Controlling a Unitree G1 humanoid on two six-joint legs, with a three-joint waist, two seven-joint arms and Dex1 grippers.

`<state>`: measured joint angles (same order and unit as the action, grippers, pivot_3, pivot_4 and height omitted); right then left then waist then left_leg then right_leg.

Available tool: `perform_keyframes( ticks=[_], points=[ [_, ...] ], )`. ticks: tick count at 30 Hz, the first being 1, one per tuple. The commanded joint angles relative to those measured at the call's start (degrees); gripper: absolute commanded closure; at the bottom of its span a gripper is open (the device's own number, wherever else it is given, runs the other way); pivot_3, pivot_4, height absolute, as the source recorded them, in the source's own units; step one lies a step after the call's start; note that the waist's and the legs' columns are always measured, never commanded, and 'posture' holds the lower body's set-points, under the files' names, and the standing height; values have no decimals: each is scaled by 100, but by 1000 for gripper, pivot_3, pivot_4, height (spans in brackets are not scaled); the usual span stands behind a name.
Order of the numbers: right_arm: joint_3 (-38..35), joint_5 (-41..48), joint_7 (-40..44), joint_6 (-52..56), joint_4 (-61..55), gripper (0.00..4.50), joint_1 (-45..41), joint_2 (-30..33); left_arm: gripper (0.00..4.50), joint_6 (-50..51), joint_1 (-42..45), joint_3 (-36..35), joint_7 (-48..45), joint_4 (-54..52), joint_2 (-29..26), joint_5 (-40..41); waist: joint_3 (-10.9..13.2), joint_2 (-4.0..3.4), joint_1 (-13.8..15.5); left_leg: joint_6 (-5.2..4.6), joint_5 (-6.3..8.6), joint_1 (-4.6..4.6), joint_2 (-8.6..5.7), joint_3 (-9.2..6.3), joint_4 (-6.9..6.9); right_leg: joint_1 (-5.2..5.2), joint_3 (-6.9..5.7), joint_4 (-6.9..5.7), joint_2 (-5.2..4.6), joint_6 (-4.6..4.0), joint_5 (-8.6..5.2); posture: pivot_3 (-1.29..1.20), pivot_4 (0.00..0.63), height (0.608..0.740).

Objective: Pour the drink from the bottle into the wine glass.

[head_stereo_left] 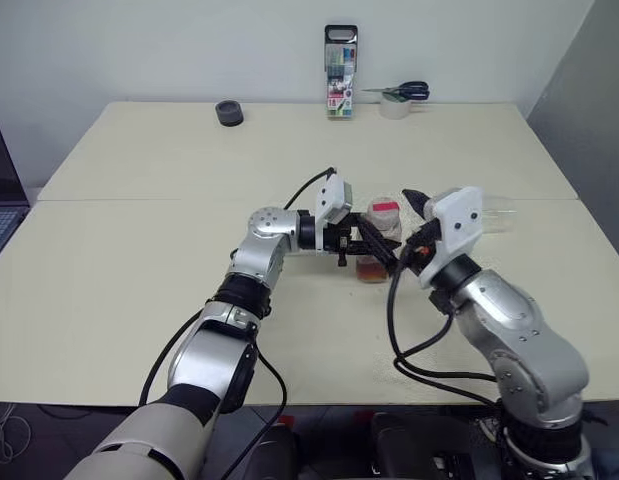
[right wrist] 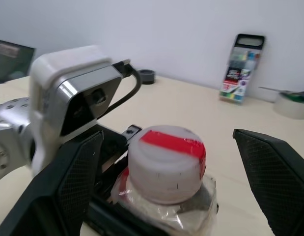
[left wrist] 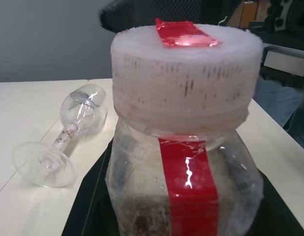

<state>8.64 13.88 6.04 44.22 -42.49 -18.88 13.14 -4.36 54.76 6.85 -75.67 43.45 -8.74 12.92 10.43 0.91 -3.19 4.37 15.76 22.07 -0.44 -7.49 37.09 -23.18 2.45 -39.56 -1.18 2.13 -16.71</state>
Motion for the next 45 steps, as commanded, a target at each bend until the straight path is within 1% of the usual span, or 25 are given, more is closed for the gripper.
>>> perform_keyframes(
  ticks=[1, 8, 11, 17, 18, 21, 23, 25, 26, 28, 30, 33, 35, 37, 38, 40, 41, 45],
  points=[
    [181, -423, -346, -229, -63, 0, -137, -212, 2757, -175, 213, -47, -14, -51, 45, 18, 0, 0, -5, 1, -1, 1, 0, -1, 0, 0, 0, 1, 0, 0, 0, 0, 150, 740],
    [149, -771, -550, -238, 101, 0, -184, -475, 2757, -231, 183, -51, 7, -55, 42, -7, 0, 0, -7, 1, 0, 2, -1, -1, 0, 0, -1, 0, -2, 0, 0, 0, 150, 740],
    [140, -811, -511, -233, 125, 590, -165, -521, 2758, -230, 156, -48, 15, -76, 29, -14, 0, -1, -8, 0, 0, 1, -1, -1, 0, 0, -1, 0, -1, 0, 0, 0, 150, 740],
    [168, -764, -309, -303, 130, 2633, -90, -541, 2758, -204, 137, -39, 11, -118, 11, -14, 0, -1, -10, -3, 2, 2, -1, -1, 1, 0, -1, 0, -2, 0, 0, 0, 150, 740],
    [175, -737, -240, -343, 127, 2637, -73, -517, 2758, -200, 136, -36, 5, -118, 3, -17, 0, -1, -9, -3, 2, 2, -1, -1, 0, 0, -1, 0, -2, 0, 0, 0, 150, 740],
    [159, -633, -31, -429, 139, 2636, -49, -467, 2758, -168, 134, -28, -13, -117, -16, -22, 0, -1, -10, -4, 2, 2, -1, -1, 1, 0, -1, 0, -2, -1, 0, 0, 150, 740],
    [-35, -216, 1007, -626, 427, 2636, -224, 158, 2759, -105, 162, -15, -109, -90, -54, -15, 0, 0, -10, -5, 3, 1, -1, -1, 1, 0, -1, 0, -2, 0, 0, 0, 150, 740],
    [-460, 537, 2473, -787, 964, 2636, -567, 992, 2760, -138, 198, 21, -287, -44, -104, -26, 0, 0, -10, -17, 9, 2, -6, 6, 8, 3, 2, 2, -4, 1, 1, 0, 150, 740],
    [-649, 859, 2935, -798, 1237, 2636, -750, 1265, 2760, -192, 216, 31, -361, -12, -125, -37, 0, 0, -10, -20, 10, 1, -7, 6, 10, 7, 1, 2, -6, 1, 1, 0, 150, 740],
    [-872, 1359, 3602, -612, 1700, 2636, -1074, 1718, 2764, -328, 256, 32, -434, 62, -151, -66, 0, 0, -9, -22, 10, -2, -5, 3, 7, 10, -5, 2, -4, 0, 1, 0, 150, 740],
    [-944, 1694, 3905, -388, 1920, 2635, -1295, 1957, 2772, -433, 296, 21, -447, 142, -156, -80, 0, 0, -9, -22, 10, -2, -3, 3, 3, 7, -5, 1, -1, -1, 1, 0, 150, 740],
    [-976, 1857, 3779, -275, 1851, 2635, -1346, 1961, 2787, -480, 336, -1, -410, 215, -136, -52, 0, 0, -9, -22, 10, -2, 0, 3, 1, 4, -4, 0, 0, -2, 1, 0, 150, 740],
    [-1134, 1907, 3493, -299, 1808, 1880, -1316, 1803, 2787, -480, 340, -8, -406, 220, -125, -35, 0, 0, -11, -21, 10, 0, -1, 4, 2, 3, -3, 1, -3, -2, 1, 0, 150, 740],
    [-1310, 1843, 3189, -403, 1707, 1221, -1281, 1694, 2787, -461, 339, -20, -408, 213, -120, -15, 0, 0, -8, -21, 10, 1, -1, 4, 4, 2, -1, -1, -4, -2, 1, 0, 150, 740],
    [-1386, 1802, 3039, -435, 1641, 927, -1257, 1655, 2787, -456, 340, -25, -407, 213, -118, -11, 0, 0, -6, -21, 10, 2, -3, 2, 6, 2, -3, -4, -6, -1, 1, 0, 150, 740],
    [-1455, 1712, 2782, -445, 1327, 184, -1106, 1658, 2788, -443, 347, -34, -412, 217, -119, 1, 0, 0, -3, -21, 10, 5, -5, 0, 9, 2, -3, -4, -8, -1, 1, 0, 150, 740],
    [-1460, 1729, 2672, -392, 1084, 0, -975, 1664, 2788, -440, 354, -41, -416, 224, -119, 5, 0, 0, -3, -21, 10, 5, -5, 0, 9, 2, -3, -4, -8, -1, 1, 0, 150, 740],
    [-1404, 1788, 2217, -203, 386, 0, -597, 1535, 2788, -440, 402, -82, -431, 281, -115, 3, 0, 0, -3, -20, 9, 8, -5, -3, 7, 1, -6, -4, -7, -1, 1, 0, 150, 740]
  ],
)
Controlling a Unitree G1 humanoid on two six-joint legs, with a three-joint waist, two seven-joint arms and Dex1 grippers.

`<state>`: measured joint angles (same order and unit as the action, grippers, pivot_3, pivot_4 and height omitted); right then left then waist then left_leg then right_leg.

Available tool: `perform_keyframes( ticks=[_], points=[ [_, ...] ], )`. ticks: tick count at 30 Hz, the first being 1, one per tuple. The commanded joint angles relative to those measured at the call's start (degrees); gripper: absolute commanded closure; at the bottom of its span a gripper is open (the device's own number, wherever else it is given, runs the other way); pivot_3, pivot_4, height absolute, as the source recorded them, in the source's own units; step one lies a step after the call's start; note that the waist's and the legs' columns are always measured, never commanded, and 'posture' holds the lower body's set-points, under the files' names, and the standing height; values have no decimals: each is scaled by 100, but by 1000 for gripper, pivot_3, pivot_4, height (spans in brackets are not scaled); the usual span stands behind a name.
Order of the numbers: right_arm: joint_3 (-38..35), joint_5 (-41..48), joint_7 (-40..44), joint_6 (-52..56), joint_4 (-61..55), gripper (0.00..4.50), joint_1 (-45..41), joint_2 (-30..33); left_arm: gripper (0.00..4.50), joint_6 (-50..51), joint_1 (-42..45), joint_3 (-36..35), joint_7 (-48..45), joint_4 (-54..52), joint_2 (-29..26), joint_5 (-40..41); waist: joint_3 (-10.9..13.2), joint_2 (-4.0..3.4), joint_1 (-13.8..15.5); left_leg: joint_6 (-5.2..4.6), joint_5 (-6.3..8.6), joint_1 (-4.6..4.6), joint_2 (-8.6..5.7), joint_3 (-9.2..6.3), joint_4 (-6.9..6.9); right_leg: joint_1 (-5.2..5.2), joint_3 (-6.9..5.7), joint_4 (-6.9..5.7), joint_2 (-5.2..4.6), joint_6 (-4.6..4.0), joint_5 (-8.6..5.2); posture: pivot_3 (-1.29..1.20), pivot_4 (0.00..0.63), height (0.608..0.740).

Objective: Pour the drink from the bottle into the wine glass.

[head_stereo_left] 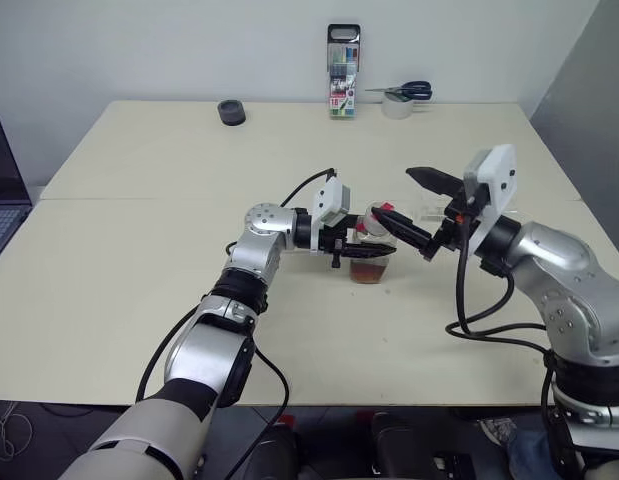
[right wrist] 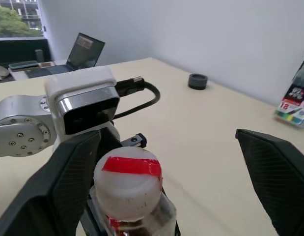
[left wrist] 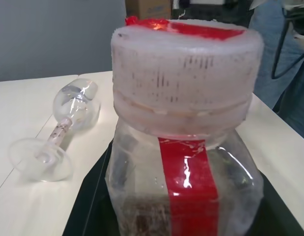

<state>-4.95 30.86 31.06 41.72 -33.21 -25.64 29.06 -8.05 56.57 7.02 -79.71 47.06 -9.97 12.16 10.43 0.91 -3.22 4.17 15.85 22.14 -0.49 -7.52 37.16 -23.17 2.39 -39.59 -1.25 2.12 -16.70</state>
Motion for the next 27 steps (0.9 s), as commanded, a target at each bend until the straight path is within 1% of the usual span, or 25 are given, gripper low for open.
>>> perform_keyframes(
  ticks=[1, 4, 9, 13, 18, 27],
  points=[
    [7, 69, -363, 67, -632, 0, 119, -92, 2788, -72, 234, -110, -31, -61, 12, 78, 0, 0, 1, 0, 0, 0, 0, 2, 1, 0, 1, 0, 0, 0, 0, 0, 150, 740],
    [246, -137, -601, 27, -744, 0, 150, -197, 2788, -65, 270, -137, -35, -13, 20, 82, 0, 0, -7, -1, 0, -1, 0, 3, 5, 0, 2, -4, 1, 0, 0, 0, 150, 740],
    [693, -780, -964, -213, -562, 0, 131, -280, 2788, -89, 297, -143, -49, 32, 44, 80, 0, 0, -7, -1, 0, -4, 1, 2, 6, 0, 3, -11, 5, 1, 0, 0, 150, 740],
    [779, -1158, -1176, -393, -353, 0, 141, -360, 2788, -106, 286, -142, -69, 22, 65, 73, 0, 0, -4, 0, 0, -4, 0, 2, 6, 0, 3, -10, 4, 1, 0, 0, 150, 740],
    [716, -1358, -1195, -478, -225, 0, 167, -346, 2791, -99, 243, -136, -93, -31, 71, 71, 0, 0, -5, 0, 0, -4, 1, 2, 5, -1, 3, -10, 4, 0, 0, 0, 150, 740],
    [734, -1352, -1157, -430, -368, 0, 303, -309, 2791, -48, 226, -135, -117, -61, 69, 77, 0, 0, -5, -1, 0, -4, 0, 2, 5, -1, 3, -10, 3, 0, 0, 0, 150, 740]
  ],
)
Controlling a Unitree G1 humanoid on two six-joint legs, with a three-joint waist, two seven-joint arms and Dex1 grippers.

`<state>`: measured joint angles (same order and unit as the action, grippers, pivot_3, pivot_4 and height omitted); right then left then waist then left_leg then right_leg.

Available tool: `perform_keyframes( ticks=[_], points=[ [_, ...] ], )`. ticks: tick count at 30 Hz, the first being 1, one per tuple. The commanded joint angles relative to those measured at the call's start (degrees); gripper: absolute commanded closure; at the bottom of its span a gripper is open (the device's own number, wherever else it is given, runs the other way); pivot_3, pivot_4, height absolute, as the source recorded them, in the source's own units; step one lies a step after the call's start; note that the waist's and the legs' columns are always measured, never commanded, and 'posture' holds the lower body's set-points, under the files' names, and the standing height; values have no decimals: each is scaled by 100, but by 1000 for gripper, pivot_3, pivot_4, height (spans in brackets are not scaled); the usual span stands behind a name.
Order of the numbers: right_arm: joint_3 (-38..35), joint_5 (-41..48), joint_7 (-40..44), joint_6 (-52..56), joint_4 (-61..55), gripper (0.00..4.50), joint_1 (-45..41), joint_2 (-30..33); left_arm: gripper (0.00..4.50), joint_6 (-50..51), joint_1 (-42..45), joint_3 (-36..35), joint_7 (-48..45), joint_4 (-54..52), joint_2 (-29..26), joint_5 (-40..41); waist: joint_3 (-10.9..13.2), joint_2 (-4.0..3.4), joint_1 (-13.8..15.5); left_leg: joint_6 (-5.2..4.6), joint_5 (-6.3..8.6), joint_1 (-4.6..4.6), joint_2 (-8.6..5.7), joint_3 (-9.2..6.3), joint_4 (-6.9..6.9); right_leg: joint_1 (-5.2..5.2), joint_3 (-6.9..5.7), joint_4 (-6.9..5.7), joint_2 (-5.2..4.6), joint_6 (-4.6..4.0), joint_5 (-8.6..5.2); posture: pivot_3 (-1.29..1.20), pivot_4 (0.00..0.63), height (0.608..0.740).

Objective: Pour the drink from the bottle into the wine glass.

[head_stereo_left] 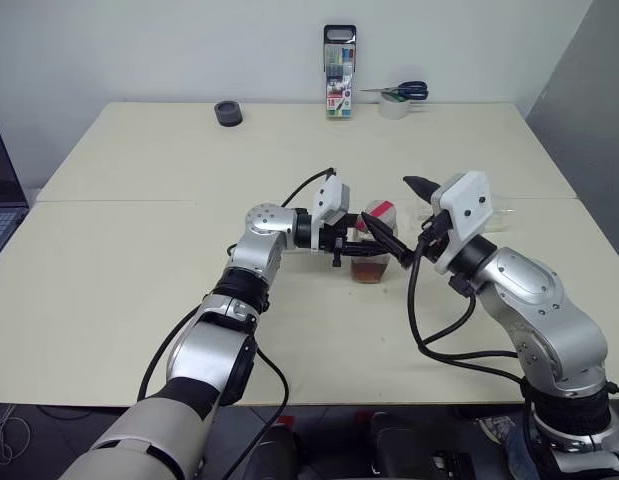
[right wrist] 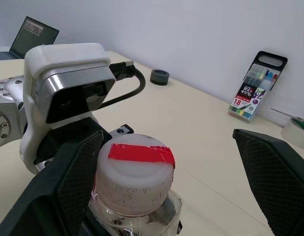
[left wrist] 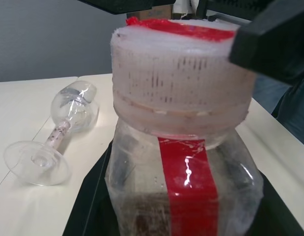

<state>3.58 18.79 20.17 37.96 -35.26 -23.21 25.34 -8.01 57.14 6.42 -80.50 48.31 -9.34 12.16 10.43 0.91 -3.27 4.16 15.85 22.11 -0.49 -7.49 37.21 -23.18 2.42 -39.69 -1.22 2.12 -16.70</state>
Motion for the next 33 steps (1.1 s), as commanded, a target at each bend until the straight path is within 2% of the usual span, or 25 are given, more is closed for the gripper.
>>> perform_keyframes(
  ticks=[1, 19, 22, 29, 33],
  points=[
    [-150, -164, -68, -56, -161, 0, 91, 93, 2791, -42, 168, -75, -45, -189, 6, 81, 0, 0, 0, 0, 0, 0, 0, 0, 0, 0, 0, 0, 0, 0, 0, 0, 150, 740],
    [-891, 244, -98, 265, -551, 0, 492, 321, 2792, -20, 151, -80, -52, -174, -17, 83, 0, 0, 2, -1, 0, 0, 0, 0, 0, 0, 1, -2, 0, 0, 0, 0, 150, 740],
    [-946, 490, 14, 402, -711, 0, 532, 350, 2793, 0, 163, -98, -50, -163, -22, 90, 0, 0, 2, -1, 0, 0, 0, 0, 0, 0, 1, -2, 0, 0, 0, 0, 150, 740],
    [-1232, 1718, 291, 985, -1102, 0, 431, 381, 2793, 30, 234, -131, -103, -101, -48, 125, 0, 0, 2, -1, 1, 0, 0, 0, 0, 0, 1, -4, 0, 0, 0, 0, 150, 740],
    [-902, 1665, 208, 1003, -1035, 0, 200, 414, 2794, 50, 262, -142, -131, -87, -52, 139, 0, 0, 1, -2, 1, 0, 0, 2, 2, 0, 2, -4, 0, 0, 0, 0, 150, 740]
  ],
)
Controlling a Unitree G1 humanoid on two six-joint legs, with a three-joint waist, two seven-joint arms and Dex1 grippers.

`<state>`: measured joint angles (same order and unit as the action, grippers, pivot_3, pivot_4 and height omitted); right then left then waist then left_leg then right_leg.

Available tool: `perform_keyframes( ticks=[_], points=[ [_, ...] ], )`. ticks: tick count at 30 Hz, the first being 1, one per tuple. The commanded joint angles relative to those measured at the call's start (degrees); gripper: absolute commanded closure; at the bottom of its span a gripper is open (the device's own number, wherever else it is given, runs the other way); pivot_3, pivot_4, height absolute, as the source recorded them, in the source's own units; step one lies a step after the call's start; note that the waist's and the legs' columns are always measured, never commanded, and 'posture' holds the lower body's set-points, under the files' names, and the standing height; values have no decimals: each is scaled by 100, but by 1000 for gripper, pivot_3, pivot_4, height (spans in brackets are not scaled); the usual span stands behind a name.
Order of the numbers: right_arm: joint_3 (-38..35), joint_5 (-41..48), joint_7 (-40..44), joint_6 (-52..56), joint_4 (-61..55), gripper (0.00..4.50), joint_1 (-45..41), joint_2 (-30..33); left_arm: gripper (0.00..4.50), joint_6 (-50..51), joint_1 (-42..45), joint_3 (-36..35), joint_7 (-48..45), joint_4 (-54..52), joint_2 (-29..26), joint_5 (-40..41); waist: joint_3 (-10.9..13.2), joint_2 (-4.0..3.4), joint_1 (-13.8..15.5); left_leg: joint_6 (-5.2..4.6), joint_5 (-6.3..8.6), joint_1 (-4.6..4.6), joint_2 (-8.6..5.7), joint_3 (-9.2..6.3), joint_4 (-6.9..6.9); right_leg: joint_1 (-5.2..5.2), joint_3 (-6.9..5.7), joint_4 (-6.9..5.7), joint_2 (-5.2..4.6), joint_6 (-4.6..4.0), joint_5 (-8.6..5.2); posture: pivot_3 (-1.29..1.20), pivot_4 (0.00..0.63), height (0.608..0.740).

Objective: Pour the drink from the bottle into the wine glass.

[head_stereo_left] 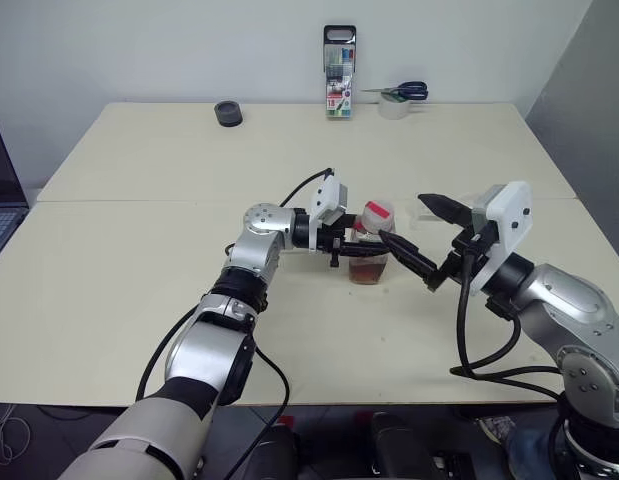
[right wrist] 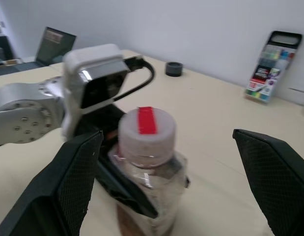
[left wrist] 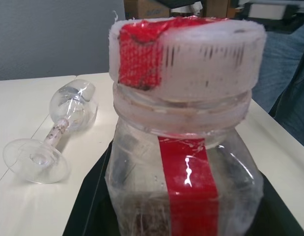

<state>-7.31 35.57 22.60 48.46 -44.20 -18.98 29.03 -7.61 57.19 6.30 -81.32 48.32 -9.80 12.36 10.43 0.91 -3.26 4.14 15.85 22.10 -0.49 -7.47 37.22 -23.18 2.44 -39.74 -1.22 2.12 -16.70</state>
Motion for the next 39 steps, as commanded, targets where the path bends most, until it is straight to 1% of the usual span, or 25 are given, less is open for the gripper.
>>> perform_keyframes(
  ticks=[1, 4, 8, 14, 19, 28, 39],
  points=[
    [324, -140, -65, -104, -76, 0, -286, 41, 2794, 18, 264, -132, -58, -90, -4, 123, 0, 0, -2, 0, 0, 0, 0, -1, 1, 0, -1, -1, 1, 0, 0, 0, 150, 740],
    [656, -540, -193, -295, 174, 0, -469, -3, 2794, 51, 279, -135, -86, -111, 5, 139, 0, 0, -2, 0, 0, 0, 0, -1, 2, 0, -1, -2, 1, 0, 0, 0, 150, 740],
    [910, -918, -222, -528, 415, 0, -592, -17, 2794, 88, 287, -131, -106, -137, 6, 151, 0, 0, -1, 0, 0, 1, -1, -1, 4, 0, -1, -2, 0, 0, 0, 0, 150, 740],
    [938, -1192, -320, -713, 652, 0, -687, -197, 2794, 100, 254, -103, -160, -190, -7, 142, 0, 0, -1, 1, -1, 1, 0, -3, 4, 0, -2, -3, 0, 0, 0, 0, 150, 740],
    [732, -1084, -362, -672, 640, 0, -638, -394, 2794, 105, 230, -96, -181, -221, -11, 131, 0, 0, 0, 1, -1, 1, 0, -3, 4, 0, -2, -3, 0, 0, 0, 0, 150, 740],
    [550, -1103, -295, -528, 518, 0, -384, -245, 2794, 76, 195, -76, -196, -230, -19, 108, 0, 0, -1, 1, 0, 1, 0, -3, 4, -1, -1, -3, 0, 0, 0, 0, 150, 740],
    [389, -914, -320, -423, 425, 0, -310, -172, 2794, 83, 153, -68, -200, -248, -37, 101, 0, 0, 0, 0, 0, 1, -1, -2, 4, 0, -1, -4, 0, 0, 0, 0, 150, 740]
  ],
)
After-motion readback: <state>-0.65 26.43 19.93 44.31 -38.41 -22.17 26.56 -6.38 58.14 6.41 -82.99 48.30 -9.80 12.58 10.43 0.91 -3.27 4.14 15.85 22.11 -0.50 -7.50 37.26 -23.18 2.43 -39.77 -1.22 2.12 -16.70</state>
